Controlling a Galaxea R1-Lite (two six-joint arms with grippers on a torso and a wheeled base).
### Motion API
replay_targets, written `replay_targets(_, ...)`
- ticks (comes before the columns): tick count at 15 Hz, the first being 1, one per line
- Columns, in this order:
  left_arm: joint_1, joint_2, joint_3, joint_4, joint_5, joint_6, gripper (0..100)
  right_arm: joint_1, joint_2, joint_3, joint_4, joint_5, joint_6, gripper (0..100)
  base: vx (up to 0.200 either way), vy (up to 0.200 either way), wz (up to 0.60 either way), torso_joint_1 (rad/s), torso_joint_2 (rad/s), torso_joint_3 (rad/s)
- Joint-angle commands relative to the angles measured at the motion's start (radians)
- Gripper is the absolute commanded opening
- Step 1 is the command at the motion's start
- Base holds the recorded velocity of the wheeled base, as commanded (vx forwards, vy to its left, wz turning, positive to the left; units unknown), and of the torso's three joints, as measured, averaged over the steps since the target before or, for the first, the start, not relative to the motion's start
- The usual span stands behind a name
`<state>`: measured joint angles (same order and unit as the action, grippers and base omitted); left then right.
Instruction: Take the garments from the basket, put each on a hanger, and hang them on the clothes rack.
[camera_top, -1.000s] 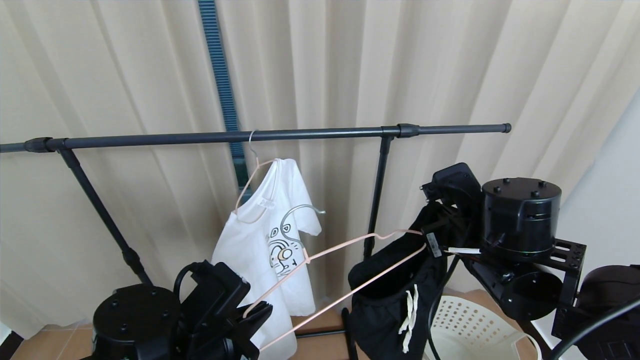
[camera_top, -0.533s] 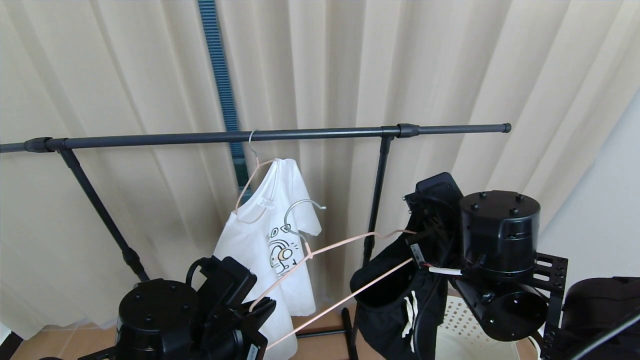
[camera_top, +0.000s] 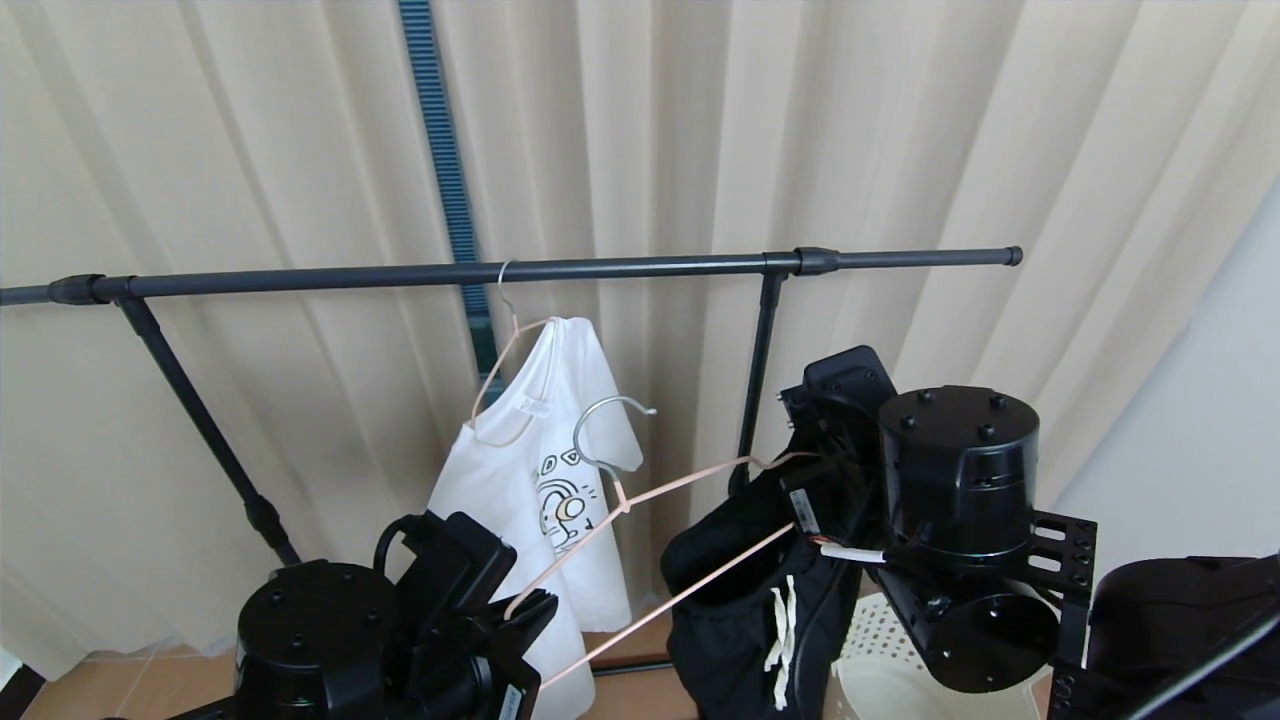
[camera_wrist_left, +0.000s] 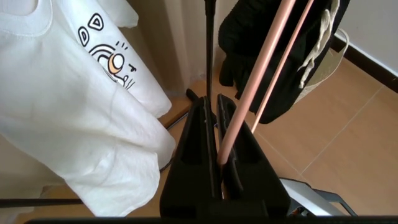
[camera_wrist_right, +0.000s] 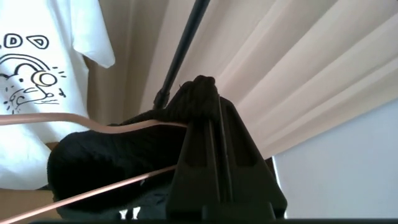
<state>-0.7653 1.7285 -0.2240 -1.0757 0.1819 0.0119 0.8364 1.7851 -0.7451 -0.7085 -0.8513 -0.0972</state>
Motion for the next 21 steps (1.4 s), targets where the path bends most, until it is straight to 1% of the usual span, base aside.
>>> replay_targets(1,0.0,0.009,0.002,-0.006,0.001,0.0,0,0.026,-0.016,0.001,0.001,0.0,0.004,0,0.0,0.0,0.0,0.0,0.0,0.0)
replay_targets(7,-0.002,0.014,0.002,-0.01,0.001,0.0,0,0.121,-0.03,-0.005,0.004,0.0,0.042,0,0.0,0.0,0.0,0.0,0.0,0.0)
replay_targets(12,-0.003,0.014,0.002,-0.01,0.002,0.0,0,0.208,-0.043,-0.03,0.003,0.001,0.108,0,0.0,0.0,0.0,0.0,0.0,0.0)
replay_targets(14,-0.005,0.016,0.002,-0.01,0.002,-0.001,0,0.231,-0.047,-0.034,-0.003,0.003,0.117,0,0.0,0.0,0.0,0.0,0.0,0.0)
replay_targets(19,-0.011,0.016,0.002,-0.01,0.002,-0.006,0,0.294,-0.046,-0.054,-0.005,0.006,0.18,0,0.0,0.0,0.0,0.0,0.0,0.0)
replay_targets(21,-0.011,0.016,0.002,-0.01,0.002,-0.006,0,0.303,-0.039,-0.071,-0.005,0.008,0.205,0,0.0,0.0,0.0,0.0,0.0,0.0)
